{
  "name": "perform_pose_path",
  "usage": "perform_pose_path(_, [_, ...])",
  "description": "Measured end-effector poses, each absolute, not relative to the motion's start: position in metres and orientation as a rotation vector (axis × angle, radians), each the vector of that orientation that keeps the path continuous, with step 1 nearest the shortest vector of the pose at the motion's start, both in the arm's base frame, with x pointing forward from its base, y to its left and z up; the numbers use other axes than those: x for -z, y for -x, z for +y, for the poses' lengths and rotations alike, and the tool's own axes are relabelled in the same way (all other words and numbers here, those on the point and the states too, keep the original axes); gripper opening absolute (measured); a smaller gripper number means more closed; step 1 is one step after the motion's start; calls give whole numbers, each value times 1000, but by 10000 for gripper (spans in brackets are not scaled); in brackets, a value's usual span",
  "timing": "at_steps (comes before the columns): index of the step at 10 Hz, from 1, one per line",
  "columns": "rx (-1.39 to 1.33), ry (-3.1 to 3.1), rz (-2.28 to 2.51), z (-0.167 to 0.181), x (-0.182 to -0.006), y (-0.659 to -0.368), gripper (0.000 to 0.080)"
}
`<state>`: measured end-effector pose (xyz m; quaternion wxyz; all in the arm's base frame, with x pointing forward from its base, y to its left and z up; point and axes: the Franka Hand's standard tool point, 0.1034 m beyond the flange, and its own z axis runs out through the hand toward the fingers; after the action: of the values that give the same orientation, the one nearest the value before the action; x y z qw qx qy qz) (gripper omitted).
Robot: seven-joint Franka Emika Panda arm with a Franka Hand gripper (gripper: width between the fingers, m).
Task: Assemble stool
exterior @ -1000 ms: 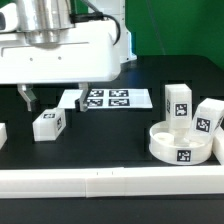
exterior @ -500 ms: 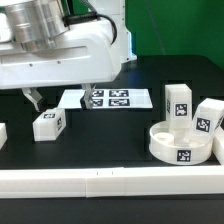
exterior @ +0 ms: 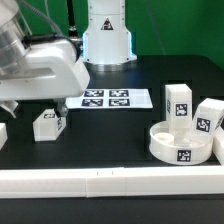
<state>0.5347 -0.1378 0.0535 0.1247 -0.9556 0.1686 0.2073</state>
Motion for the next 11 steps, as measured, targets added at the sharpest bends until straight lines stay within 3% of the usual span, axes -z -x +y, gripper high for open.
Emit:
perform_pose_path(6, [-1119,2573,390,-138,-45,-518,649])
perform_pose_path(11, [-1217,2641,408,-143,-42,-518,649])
